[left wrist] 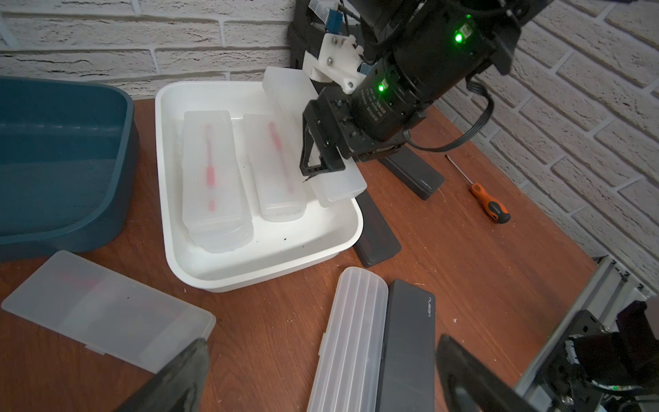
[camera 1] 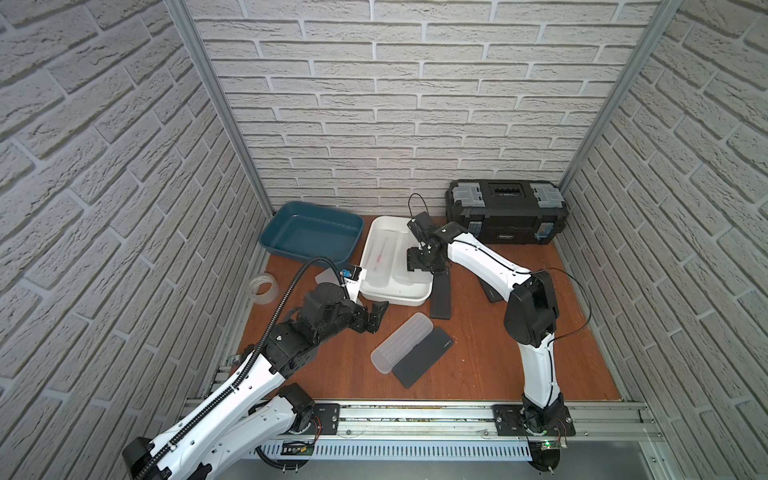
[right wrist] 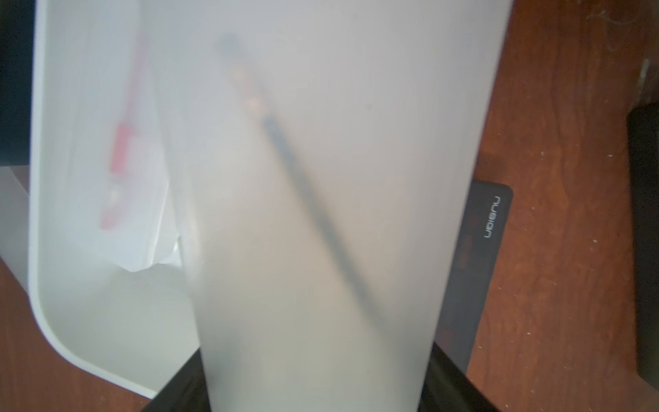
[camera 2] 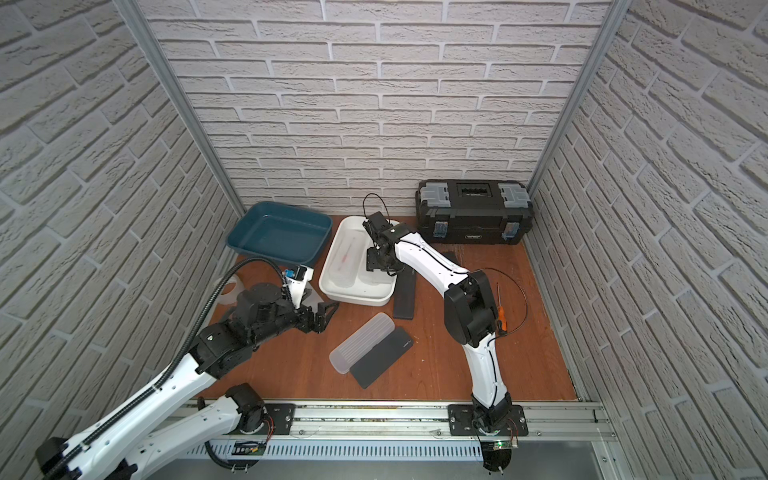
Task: Place the pencil cases by color into the storage box
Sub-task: Place the pencil case at the storage box.
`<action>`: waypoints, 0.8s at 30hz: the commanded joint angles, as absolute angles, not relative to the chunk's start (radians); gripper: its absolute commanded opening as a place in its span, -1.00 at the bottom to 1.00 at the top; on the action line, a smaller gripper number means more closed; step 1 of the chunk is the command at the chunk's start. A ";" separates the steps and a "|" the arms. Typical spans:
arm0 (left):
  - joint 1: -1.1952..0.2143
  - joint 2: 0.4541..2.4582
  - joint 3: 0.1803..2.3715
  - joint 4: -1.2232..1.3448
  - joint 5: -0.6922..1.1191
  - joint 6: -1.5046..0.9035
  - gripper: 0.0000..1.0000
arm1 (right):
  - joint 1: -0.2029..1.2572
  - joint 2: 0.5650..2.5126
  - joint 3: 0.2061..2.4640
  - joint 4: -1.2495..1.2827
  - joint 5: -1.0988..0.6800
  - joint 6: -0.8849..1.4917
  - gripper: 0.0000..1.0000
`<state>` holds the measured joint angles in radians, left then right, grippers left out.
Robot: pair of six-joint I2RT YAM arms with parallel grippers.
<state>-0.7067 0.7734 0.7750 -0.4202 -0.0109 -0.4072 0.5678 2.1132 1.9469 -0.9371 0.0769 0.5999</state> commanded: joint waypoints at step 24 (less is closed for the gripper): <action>-0.694 0.785 0.753 -0.391 0.005 -0.415 0.97 | 0.580 2.271 2.133 -0.854 0.102 0.628 0.32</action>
<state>-0.7006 0.7845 0.7650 -0.4198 -0.0029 -0.4137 0.5838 2.2852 2.1098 -0.8932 0.0776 0.6357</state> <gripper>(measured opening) 0.983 0.708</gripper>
